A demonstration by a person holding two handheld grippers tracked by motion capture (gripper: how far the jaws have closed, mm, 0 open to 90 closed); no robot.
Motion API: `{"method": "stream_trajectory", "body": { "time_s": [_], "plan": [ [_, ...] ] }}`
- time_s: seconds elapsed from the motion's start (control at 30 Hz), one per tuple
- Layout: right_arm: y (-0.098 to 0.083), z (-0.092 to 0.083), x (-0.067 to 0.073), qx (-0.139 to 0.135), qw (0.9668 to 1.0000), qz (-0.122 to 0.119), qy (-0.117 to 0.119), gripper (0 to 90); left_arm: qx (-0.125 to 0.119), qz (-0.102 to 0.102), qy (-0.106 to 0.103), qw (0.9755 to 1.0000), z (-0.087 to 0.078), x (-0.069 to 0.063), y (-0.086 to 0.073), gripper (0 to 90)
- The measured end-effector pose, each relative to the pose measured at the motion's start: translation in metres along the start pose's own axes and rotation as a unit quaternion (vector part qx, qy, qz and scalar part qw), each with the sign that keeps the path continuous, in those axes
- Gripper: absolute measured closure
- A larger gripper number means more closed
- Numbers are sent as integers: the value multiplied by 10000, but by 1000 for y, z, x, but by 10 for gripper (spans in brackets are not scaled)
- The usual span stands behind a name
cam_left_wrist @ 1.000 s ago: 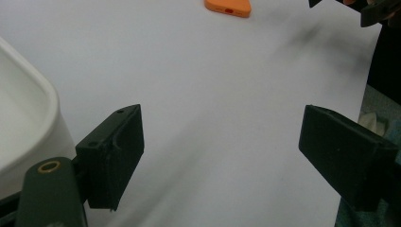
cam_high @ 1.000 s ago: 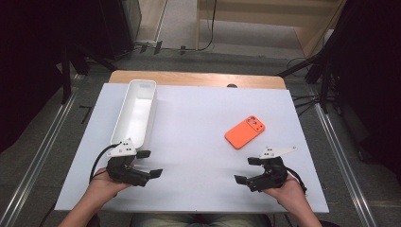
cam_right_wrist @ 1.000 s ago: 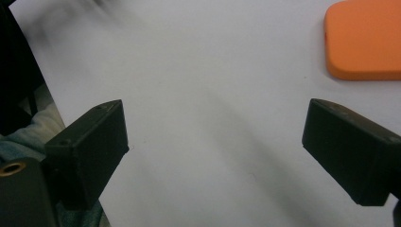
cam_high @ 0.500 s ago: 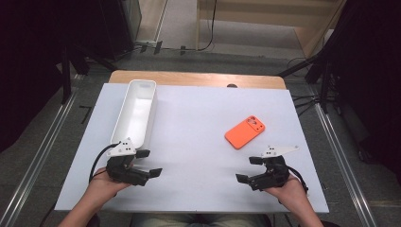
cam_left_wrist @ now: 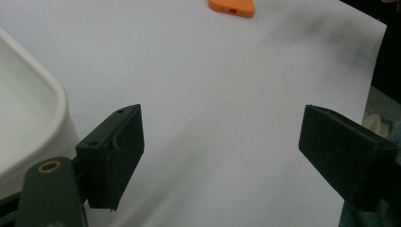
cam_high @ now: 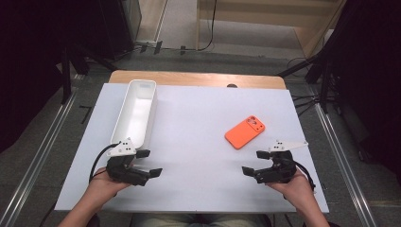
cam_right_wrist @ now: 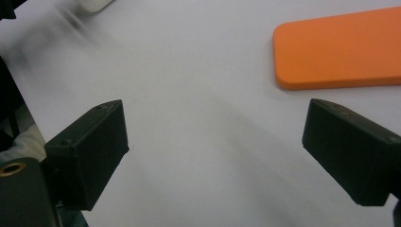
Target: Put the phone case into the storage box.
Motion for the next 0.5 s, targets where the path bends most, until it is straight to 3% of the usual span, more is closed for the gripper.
{"method": "stream_trajectory", "body": {
  "time_s": [0.3,0.5],
  "plan": [
    [6,-1,-8,109,9999,-11,-132,68,-17,-13,21,10000,1,0,0,147],
    [14,-1,-15,23,9998,60,-189,68,-6,-18,4,10000,1,0,0,147]
  ]
}}
Point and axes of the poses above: each handheld gripper's, and its own axes: z roughly forward along the jaws, y roughly out of its top, x roughly to its left, the point moved 1 cm from there along z, roughly forward along the jaws, and after that the axes turned 6 degrees about -z, right-handed, at the moved point
